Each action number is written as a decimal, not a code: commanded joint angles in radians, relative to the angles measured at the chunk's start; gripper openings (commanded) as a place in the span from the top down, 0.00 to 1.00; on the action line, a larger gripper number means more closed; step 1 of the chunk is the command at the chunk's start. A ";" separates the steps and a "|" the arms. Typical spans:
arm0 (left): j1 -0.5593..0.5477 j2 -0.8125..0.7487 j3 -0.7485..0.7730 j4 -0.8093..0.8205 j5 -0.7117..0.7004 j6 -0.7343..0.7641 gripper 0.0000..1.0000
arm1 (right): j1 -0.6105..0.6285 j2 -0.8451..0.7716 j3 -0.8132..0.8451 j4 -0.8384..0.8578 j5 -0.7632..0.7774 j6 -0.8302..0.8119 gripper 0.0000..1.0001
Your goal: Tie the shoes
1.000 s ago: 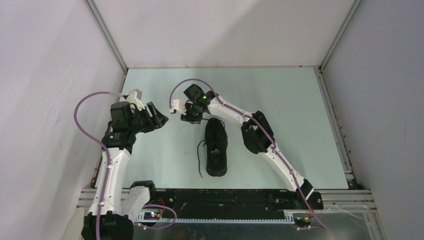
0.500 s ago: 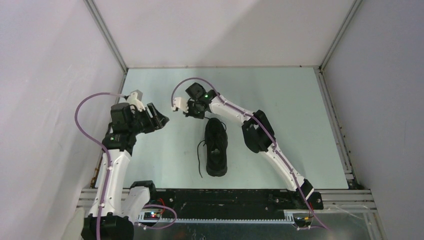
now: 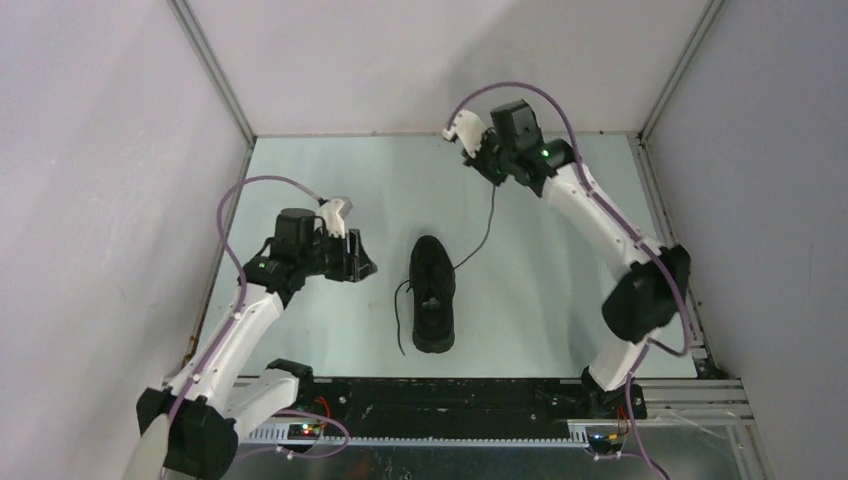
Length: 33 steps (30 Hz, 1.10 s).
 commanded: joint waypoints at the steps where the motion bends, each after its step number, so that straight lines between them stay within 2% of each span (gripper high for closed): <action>1: -0.031 0.070 -0.020 -0.029 -0.059 0.063 0.47 | 0.001 -0.159 -0.245 -0.030 -0.004 0.043 1.00; 6: -0.117 0.137 -0.031 -0.039 -0.150 0.014 0.50 | -0.010 -0.296 -0.487 -0.044 -0.044 0.068 1.00; 8: -0.221 0.204 -0.029 -0.043 -0.175 -0.014 0.48 | -0.012 -0.339 -0.534 -0.035 -0.050 0.073 1.00; 10: -0.277 0.240 -0.046 -0.026 -0.184 -0.065 0.46 | -0.018 -0.356 -0.552 -0.021 -0.050 0.083 1.00; 13: -0.326 0.269 -0.075 0.020 -0.272 -0.134 0.45 | -0.038 -0.369 -0.554 -0.002 -0.052 0.107 1.00; 16: -0.348 0.334 -0.089 0.034 -0.288 -0.177 0.50 | -0.051 -0.381 -0.554 0.005 -0.062 0.124 1.00; 20: -0.398 0.394 -0.105 0.066 -0.232 -0.176 0.59 | -0.067 -0.398 -0.554 0.000 -0.077 0.157 1.00; 24: -0.452 0.362 -0.137 0.083 -0.276 -0.182 0.60 | -0.071 -0.414 -0.556 0.007 -0.079 0.183 1.00; 33: -0.513 0.410 -0.088 0.033 -0.338 -0.200 0.60 | -0.104 -0.460 -0.556 0.020 -0.088 0.242 1.00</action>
